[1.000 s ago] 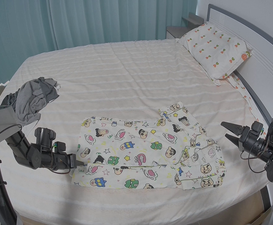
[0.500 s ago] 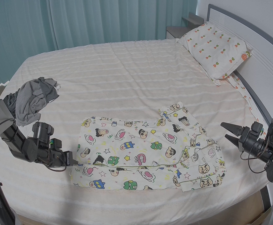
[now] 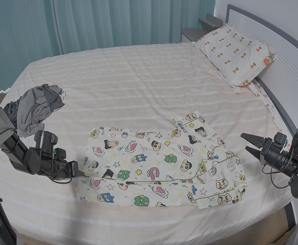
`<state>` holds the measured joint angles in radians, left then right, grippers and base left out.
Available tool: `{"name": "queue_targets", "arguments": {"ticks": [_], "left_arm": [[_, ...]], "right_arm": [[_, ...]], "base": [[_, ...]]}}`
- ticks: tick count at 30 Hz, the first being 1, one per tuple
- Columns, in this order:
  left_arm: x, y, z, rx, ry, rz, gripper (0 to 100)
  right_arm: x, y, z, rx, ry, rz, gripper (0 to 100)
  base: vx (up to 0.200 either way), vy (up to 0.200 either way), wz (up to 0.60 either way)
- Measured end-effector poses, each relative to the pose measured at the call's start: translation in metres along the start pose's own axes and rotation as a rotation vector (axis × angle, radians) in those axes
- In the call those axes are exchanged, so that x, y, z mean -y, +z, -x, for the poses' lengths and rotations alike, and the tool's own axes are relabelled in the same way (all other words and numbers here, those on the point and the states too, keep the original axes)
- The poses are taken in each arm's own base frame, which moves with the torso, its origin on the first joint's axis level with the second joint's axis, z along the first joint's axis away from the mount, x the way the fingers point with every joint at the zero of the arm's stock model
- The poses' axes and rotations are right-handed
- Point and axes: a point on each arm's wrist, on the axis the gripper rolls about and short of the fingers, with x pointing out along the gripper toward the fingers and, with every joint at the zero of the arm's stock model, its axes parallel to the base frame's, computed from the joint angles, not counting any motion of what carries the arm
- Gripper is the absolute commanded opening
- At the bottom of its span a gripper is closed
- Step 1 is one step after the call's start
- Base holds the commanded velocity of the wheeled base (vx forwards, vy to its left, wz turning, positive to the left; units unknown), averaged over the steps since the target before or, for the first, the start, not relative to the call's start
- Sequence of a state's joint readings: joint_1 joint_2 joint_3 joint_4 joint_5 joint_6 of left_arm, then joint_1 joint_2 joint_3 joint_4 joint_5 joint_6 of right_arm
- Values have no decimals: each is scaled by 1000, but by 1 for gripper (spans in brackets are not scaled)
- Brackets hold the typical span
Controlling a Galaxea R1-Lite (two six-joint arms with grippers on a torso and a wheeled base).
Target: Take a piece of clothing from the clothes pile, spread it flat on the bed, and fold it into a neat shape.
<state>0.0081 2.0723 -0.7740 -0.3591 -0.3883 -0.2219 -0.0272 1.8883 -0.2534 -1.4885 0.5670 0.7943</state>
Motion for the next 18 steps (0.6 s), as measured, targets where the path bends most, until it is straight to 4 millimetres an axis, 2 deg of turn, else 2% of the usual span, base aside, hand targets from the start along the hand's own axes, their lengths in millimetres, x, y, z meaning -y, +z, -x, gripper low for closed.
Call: {"name": "queue_targets", "arguments": {"ticks": [4, 9, 14, 18], "left_arm": [[-1, -1, -1, -4, 1, 3, 0], [-1, -2, -1, -8, 1, 5, 0], [-1, -3, -1, -11, 1, 6, 0], [-1, -3, -1, -12, 0, 6, 0]], "right_arm": [[13, 6, -1, 18, -34, 24, 100], [47, 10, -5, 0, -107, 125, 100], [79, -1, -10, -100, -189, 227, 100], [96, -12, -11, -212, -182, 288, 100]], "base": [[0, 0, 0], [0, 0, 0], [0, 0, 0], [0, 0, 0]]}}
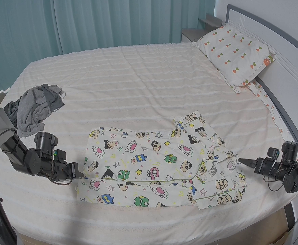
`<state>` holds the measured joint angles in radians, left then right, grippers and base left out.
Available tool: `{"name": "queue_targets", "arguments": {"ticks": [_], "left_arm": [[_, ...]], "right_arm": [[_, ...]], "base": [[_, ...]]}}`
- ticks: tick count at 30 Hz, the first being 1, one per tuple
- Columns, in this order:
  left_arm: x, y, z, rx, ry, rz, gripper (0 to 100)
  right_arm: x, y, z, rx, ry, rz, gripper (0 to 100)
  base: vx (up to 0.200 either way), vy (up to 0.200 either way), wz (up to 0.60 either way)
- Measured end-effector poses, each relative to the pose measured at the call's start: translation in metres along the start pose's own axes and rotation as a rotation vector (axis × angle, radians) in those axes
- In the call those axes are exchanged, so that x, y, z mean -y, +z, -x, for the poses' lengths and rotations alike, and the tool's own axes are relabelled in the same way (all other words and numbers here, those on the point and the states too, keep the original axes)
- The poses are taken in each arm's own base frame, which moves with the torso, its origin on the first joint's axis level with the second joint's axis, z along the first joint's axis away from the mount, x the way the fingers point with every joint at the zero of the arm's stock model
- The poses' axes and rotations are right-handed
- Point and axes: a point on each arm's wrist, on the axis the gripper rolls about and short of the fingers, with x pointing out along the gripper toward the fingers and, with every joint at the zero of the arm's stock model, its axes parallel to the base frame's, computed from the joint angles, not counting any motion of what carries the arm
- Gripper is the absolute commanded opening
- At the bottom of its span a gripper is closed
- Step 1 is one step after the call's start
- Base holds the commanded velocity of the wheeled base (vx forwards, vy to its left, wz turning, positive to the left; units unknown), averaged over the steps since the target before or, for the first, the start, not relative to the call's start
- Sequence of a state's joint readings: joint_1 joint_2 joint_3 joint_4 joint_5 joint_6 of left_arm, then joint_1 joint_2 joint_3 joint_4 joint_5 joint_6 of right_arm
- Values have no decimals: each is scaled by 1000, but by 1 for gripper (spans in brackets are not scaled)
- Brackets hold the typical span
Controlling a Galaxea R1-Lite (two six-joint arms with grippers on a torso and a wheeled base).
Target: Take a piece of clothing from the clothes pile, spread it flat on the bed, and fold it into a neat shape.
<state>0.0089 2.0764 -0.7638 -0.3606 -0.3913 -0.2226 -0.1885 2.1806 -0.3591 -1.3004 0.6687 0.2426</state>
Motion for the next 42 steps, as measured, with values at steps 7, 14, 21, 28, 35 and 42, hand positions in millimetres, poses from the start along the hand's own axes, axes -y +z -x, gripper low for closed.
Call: {"name": "queue_targets", "arguments": {"ticks": [7, 14, 21, 28, 35, 42], "left_arm": [[0, 0, 0, 0, -1, 1, 0], [0, -1, 1, -1, -3, 1, 0], [0, -2, 1, -7, -2, 3, 0], [0, -3, 1, -8, -3, 2, 0], [1, -3, 0, -10, -4, 0, 0], [1, -4, 0, -12, -4, 1, 0]], "right_arm": [[11, -10, -9, -77, 133, 54, 100], [7, -18, -22, -124, 227, 63, 100], [-4, -28, -34, -173, 275, 74, 100], [-5, -34, -40, -196, 286, 69, 100], [-2, -40, -45, -215, 287, 58, 0], [-1, -43, -49, -214, 294, 78, 0]], "base": [[0, 0, 0], [0, 0, 0], [0, 0, 0], [0, 0, 0], [0, 0, 0], [0, 0, 0]]}}
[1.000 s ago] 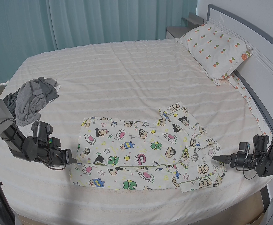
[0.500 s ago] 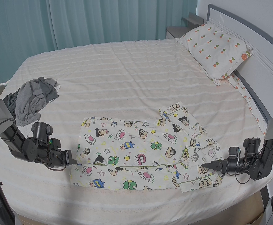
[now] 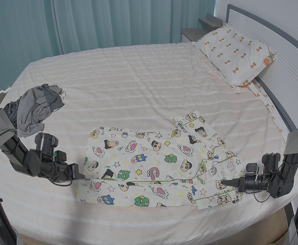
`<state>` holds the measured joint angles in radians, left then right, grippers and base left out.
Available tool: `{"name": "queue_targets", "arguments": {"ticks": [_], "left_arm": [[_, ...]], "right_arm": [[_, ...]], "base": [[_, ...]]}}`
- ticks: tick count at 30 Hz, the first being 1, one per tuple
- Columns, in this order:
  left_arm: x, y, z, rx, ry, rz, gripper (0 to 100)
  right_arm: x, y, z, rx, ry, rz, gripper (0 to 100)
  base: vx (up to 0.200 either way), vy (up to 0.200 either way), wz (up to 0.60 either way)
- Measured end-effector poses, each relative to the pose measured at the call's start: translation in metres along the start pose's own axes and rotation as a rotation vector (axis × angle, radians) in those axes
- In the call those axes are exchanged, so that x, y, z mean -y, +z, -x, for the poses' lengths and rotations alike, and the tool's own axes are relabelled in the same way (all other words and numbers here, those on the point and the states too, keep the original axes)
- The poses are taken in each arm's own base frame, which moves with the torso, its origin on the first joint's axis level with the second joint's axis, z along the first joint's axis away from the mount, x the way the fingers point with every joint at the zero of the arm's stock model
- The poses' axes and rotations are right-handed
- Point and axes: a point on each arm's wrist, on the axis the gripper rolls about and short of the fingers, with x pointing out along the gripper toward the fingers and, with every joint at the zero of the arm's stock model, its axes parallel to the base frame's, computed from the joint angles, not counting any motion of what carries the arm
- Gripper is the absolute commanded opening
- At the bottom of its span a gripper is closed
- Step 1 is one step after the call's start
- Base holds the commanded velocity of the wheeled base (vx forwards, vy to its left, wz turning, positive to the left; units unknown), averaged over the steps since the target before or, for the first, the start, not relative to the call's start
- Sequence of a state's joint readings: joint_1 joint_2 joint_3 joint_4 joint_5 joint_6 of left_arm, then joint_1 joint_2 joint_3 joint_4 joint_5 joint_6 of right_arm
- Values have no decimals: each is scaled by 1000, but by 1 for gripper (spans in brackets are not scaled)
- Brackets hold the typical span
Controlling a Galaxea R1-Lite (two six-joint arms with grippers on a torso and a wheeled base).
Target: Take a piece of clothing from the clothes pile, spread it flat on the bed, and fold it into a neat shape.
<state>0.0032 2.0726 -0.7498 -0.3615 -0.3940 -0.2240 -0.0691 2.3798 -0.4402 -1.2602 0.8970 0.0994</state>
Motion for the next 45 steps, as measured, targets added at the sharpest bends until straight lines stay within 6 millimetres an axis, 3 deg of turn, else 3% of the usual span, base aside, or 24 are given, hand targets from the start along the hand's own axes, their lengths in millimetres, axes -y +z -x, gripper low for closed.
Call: {"name": "queue_targets", "arguments": {"ticks": [15, 39, 40, 43, 44, 45], "left_arm": [[-1, -3, 0, -7, 2, 4, 0], [-6, 1, -13, 29, -2, 8, 0], [-6, 1, -13, 33, -4, 19, 0], [-6, 3, -14, 48, -12, 53, 0], [-6, 4, -14, 55, -18, 67, 100], [-6, 4, -13, 62, -22, 75, 100]], "right_arm": [[6, 10, 18, 109, 6, 76, 0], [12, 24, -1, 109, 16, 82, 0], [12, 24, -1, 109, 16, 82, 100], [14, 24, -1, 110, 15, 82, 100], [14, 23, -2, 110, 14, 81, 100], [15, 23, -2, 109, 14, 80, 100]], "base": [[0, 0, 0], [0, 0, 0], [0, 0, 0], [0, 0, 0], [0, 0, 0], [0, 0, 0]]}}
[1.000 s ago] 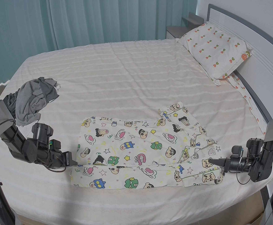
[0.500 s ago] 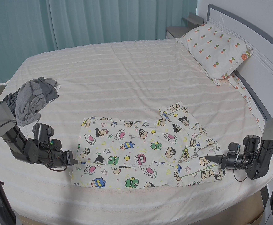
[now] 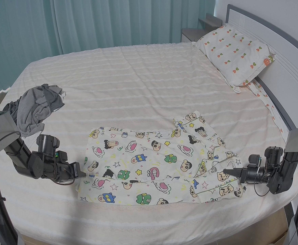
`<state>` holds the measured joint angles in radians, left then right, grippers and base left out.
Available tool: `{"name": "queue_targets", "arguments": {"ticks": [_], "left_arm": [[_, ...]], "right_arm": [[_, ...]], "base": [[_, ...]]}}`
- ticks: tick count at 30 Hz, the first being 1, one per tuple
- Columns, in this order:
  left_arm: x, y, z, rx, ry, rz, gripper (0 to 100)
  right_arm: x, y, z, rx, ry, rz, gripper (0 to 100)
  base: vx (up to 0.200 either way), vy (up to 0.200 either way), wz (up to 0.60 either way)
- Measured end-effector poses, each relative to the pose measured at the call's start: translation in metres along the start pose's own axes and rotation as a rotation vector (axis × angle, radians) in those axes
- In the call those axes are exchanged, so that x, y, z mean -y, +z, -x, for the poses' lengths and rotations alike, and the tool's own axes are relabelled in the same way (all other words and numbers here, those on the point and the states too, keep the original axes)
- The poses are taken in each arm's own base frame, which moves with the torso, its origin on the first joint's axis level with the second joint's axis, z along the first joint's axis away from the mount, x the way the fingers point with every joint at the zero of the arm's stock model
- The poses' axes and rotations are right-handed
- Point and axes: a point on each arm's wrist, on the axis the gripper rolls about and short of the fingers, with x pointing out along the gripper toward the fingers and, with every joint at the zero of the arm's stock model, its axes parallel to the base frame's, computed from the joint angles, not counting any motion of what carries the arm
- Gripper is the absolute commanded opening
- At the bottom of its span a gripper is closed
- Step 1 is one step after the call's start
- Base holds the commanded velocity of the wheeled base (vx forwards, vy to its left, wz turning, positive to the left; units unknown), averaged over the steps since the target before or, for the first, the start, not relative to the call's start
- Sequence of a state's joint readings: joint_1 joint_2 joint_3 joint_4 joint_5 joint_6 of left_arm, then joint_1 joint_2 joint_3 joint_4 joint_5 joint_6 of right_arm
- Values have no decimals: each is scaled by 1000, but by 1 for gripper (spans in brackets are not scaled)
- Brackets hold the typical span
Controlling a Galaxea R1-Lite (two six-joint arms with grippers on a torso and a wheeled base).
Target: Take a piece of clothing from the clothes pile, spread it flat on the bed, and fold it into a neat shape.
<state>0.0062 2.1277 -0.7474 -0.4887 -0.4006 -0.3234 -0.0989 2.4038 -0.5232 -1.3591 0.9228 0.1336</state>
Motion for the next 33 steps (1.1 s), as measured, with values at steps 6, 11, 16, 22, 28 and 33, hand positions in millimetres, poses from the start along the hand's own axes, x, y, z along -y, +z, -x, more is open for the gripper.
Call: {"name": "queue_targets", "arguments": {"ticks": [6, 11, 16, 22, 28, 33], "left_arm": [[-1, -5, 2, -5, 2, 16, 100], [-7, -4, 7, 5, 14, 34, 100], [-15, 4, 23, 47, -2, 76, 100], [-13, 14, 47, 101, -63, 187, 100], [-6, 17, 67, 143, -109, 224, 100], [-2, 19, 72, 161, -116, 205, 100]], "right_arm": [[0, -1, 2, 3, -2, -2, 100], [0, 0, 8, 18, -10, 2, 100], [-2, 5, 18, 62, -22, -31, 100], [-6, 18, 31, 130, -16, -156, 100], [-11, 24, 40, 155, -19, -171, 100], [-15, 25, 44, 156, -20, -164, 100]], "base": [[0, 0, 0], [0, 0, 0], [0, 0, 0], [0, 0, 0], [133, 0, 0], [80, 0, 0]]}}
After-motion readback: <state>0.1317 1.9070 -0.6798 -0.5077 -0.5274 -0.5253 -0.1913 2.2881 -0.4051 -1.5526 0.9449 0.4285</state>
